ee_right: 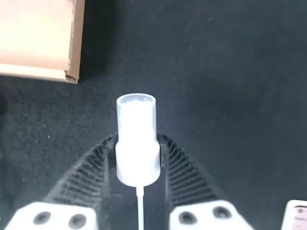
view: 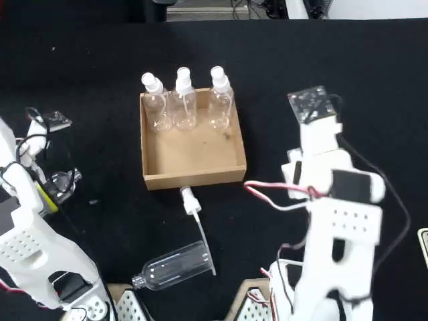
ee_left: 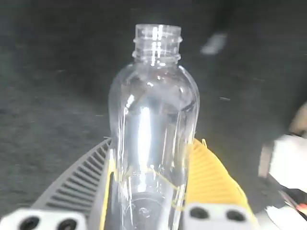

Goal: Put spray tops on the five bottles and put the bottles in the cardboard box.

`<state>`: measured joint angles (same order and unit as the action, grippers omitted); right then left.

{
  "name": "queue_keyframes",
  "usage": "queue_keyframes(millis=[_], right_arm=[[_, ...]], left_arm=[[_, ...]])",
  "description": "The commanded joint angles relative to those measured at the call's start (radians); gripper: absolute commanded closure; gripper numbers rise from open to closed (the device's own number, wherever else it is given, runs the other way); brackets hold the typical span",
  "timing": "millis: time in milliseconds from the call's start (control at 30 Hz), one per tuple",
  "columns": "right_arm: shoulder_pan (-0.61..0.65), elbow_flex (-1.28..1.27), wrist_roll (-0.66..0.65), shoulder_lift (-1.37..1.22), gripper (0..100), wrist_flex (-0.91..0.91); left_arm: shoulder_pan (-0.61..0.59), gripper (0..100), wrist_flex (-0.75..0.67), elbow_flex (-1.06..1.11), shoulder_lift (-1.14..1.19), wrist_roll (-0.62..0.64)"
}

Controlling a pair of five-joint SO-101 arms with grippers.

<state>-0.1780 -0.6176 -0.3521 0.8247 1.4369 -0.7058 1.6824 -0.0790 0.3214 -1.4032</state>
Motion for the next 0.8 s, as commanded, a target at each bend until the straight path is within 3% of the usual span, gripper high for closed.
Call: queue_keyframes(millis=[0, 233, 467, 767], right_arm=[[0.028, 0.139, 0.049, 0.09, 98.8, 0.071], [0.193, 0.286, 0.169, 0.091, 98.8, 0.109], [0.382, 0.426, 0.296, 0.093, 98.8, 0.074], [0.397, 0.536, 0.293, 0.091, 98.7, -0.081]], left_arm=[[0.042, 97, 0.075, -0.096, -0.097, 0.144], [0.111, 97, 0.075, -0.051, -0.235, 0.396], [0.194, 97, 0.048, 0.186, -0.499, 0.414], [0.354, 97, -0.152, 0.501, -0.74, 0.413]])
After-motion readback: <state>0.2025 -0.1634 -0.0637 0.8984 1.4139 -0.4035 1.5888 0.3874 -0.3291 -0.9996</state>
